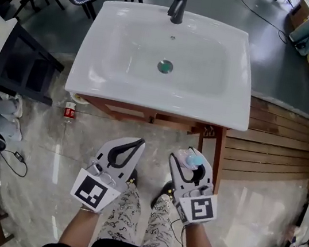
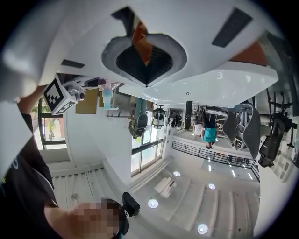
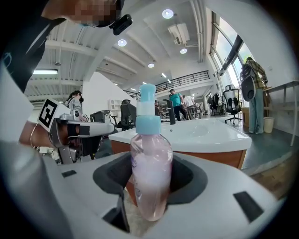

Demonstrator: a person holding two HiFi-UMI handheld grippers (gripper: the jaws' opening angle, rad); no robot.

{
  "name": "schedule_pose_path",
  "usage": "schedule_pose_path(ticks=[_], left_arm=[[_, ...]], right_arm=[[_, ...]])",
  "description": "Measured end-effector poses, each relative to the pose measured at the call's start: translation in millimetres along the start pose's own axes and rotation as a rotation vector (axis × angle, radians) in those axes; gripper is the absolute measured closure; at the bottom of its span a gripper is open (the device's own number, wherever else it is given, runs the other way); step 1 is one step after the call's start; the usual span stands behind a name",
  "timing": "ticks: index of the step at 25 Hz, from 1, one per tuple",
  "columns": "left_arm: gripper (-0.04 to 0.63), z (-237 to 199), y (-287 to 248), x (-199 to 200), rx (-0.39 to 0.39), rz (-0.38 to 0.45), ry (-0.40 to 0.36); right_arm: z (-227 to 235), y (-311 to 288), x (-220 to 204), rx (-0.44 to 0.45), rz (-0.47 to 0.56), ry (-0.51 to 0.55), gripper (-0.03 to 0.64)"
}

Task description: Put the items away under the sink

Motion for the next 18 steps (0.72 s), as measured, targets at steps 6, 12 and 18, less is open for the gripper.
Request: schedule_pose_path(ticks=[6, 12, 18], left_arm=[[0.591, -5.5, -12.3, -12.5, 0.007, 0.003, 0.000], [0.591, -8.5, -21.8, -24.3, 0.011, 0.000, 0.013], [0.592, -7.7, -29.6, -38.2, 0.015, -0.012, 0.006]], right_arm=[[3.1, -12.8, -7.5, 0.008, 0.001, 0.004, 0.397], [5.0, -22.3, -17.7, 0.020, -0.006, 0.009, 0.397], [8.2, -28.9, -27.6, 0.029, -0.010, 0.023, 0.397]])
Point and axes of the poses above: the fingertips, and each gripper's own axes: y backward along the fingers, z to its right, x out of its top, the point moved 2 cm from there along y, backward along the fingers, and after that the axes turned 10 degrees about -z, right-handed, at the moved point
